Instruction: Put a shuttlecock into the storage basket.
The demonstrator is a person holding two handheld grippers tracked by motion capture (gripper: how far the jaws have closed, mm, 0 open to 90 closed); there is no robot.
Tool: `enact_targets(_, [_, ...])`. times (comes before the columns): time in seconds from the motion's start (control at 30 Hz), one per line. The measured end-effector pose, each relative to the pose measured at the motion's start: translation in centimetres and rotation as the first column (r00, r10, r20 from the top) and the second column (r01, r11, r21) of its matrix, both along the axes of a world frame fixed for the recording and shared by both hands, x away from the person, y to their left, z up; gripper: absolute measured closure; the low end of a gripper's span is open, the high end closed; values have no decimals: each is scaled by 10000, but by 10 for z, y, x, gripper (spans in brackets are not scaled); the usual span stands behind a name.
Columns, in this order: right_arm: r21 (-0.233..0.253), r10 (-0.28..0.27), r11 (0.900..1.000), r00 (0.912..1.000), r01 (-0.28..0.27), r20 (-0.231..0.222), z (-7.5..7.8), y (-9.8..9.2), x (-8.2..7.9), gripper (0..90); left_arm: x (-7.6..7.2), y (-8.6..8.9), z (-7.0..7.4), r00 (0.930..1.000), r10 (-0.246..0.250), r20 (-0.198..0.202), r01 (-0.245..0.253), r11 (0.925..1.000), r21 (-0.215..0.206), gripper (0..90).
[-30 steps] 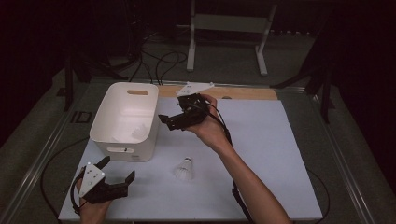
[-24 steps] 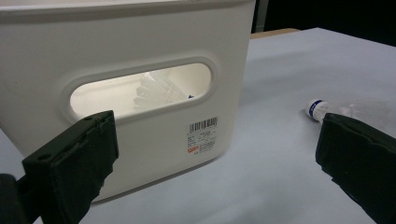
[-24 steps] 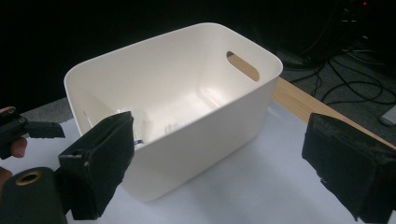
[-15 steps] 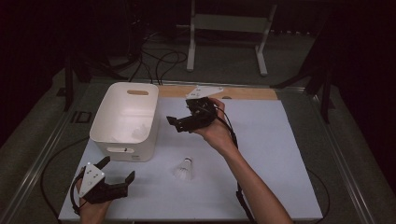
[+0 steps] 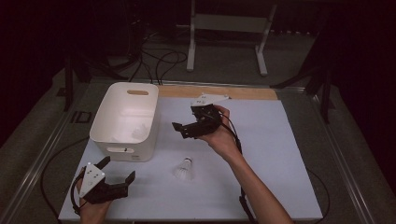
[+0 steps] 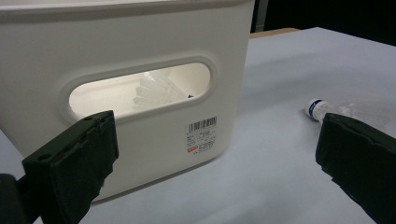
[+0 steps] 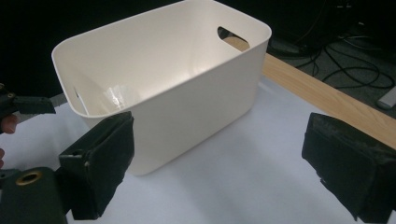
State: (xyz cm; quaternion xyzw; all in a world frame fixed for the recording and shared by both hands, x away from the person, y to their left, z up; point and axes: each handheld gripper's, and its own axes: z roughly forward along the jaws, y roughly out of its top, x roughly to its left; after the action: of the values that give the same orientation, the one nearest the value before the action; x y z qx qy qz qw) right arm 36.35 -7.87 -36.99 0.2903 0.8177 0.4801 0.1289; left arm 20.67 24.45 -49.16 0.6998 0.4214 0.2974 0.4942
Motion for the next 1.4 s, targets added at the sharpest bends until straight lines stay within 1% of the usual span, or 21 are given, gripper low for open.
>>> enact_targets(0.03, [35,-76,10000,10000,76,-45,-1,0,-1,91,0,0,0,10000,5,5,-5,10000,-13,0])
enact_targets(0.1, [52,-47,10000,10000,47,-42,-3,-1,-1,91,0,0,0,10000,0,17,0,10000,-24,0])
enact_targets(0.3, [-132,14,9999,9999,-16,-106,-13,-3,-7,93,0,0,0,10000,8,22,-8,10000,-16,0])
enact_targets(0.6, [-242,12,9997,10000,-14,-72,-20,-6,-13,92,0,0,0,10000,7,21,-6,10000,-21,0])
enact_targets(0.83, [-327,-11,9995,9999,6,-165,-24,-11,-17,93,0,0,0,10000,2,22,-2,10000,-24,0])
enact_targets(1.0, [-377,-9,9993,9997,-1,-258,-30,-13,-20,92,0,0,0,10000,9,32,-9,10000,-33,0])
enact_targets(1.4, [-350,-50,9994,9990,34,-453,-40,-21,-25,92,0,-1,0,10000,-4,13,4,10000,-20,0])
